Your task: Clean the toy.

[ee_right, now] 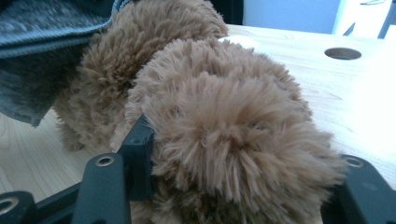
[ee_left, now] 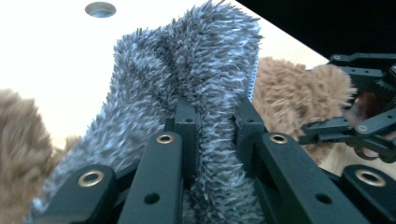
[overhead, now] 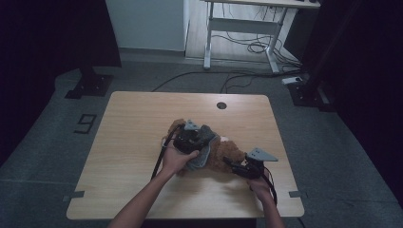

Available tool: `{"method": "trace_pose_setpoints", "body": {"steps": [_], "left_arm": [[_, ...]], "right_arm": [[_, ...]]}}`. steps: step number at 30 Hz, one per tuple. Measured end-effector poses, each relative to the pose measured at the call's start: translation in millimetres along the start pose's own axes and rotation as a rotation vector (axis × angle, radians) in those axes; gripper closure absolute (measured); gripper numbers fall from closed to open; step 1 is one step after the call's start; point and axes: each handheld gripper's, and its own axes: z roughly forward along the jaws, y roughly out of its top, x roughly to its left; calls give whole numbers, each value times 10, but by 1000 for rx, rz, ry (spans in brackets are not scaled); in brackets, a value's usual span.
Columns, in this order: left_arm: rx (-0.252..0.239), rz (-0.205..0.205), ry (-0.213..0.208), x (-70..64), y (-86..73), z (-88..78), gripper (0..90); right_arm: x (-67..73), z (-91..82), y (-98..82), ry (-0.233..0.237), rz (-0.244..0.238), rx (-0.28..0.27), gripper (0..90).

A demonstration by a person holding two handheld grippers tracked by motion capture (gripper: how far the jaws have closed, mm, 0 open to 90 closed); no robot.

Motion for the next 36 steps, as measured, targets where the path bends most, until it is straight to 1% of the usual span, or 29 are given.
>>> {"method": "trace_pose_setpoints", "body": {"steps": [2,4,6,8,10,12,14,17,19,21,24,25,26,31,32,34,36], "left_arm": [[-11,-18,1,78,-67,-54,762],[-21,-27,26,165,-129,-136,763],[-30,-47,41,268,-187,-228,763],[-29,-50,79,373,-245,-325,763],[-27,-60,97,462,-307,-388,763],[-28,-70,103,520,-369,-424,764],[-36,-73,119,566,-439,-456,765],[-44,-83,128,608,-495,-494,767],[-48,-92,139,646,-504,-520,766],[-45,-103,141,685,-500,-545,766],[-40,-97,161,722,-493,-582,766],[-40,-97,161,722,-493,-582,766],[-40,-94,176,746,-501,-610,765],[-47,-114,190,840,-551,-704,764],[-51,-122,189,867,-558,-725,764],[-64,-140,171,906,-554,-781,765],[-88,-147,149,879,-515,-837,766]], "right_arm": [[2,0,-11,-6,0,-8,403],[17,11,-7,-20,1,-11,405],[23,18,-4,-30,4,-12,407],[19,21,-3,-31,6,-12,407],[15,23,-3,-32,11,-13,407],[14,28,-1,-34,14,-15,407],[15,31,0,-35,14,-15,408],[19,34,-2,-37,14,-17,409],[21,35,-3,-39,15,-18,410],[17,37,-4,-40,20,-19,412],[14,41,-4,-39,23,-20,413],[12,41,-4,-39,24,-20,414],[9,42,-4,-38,25,-21,414],[5,42,-5,-37,26,-20,414],[5,43,-5,-37,27,-21,414],[2,44,-7,-37,30,-21,414],[-1,44,-8,-38,30,-21,415]]}}
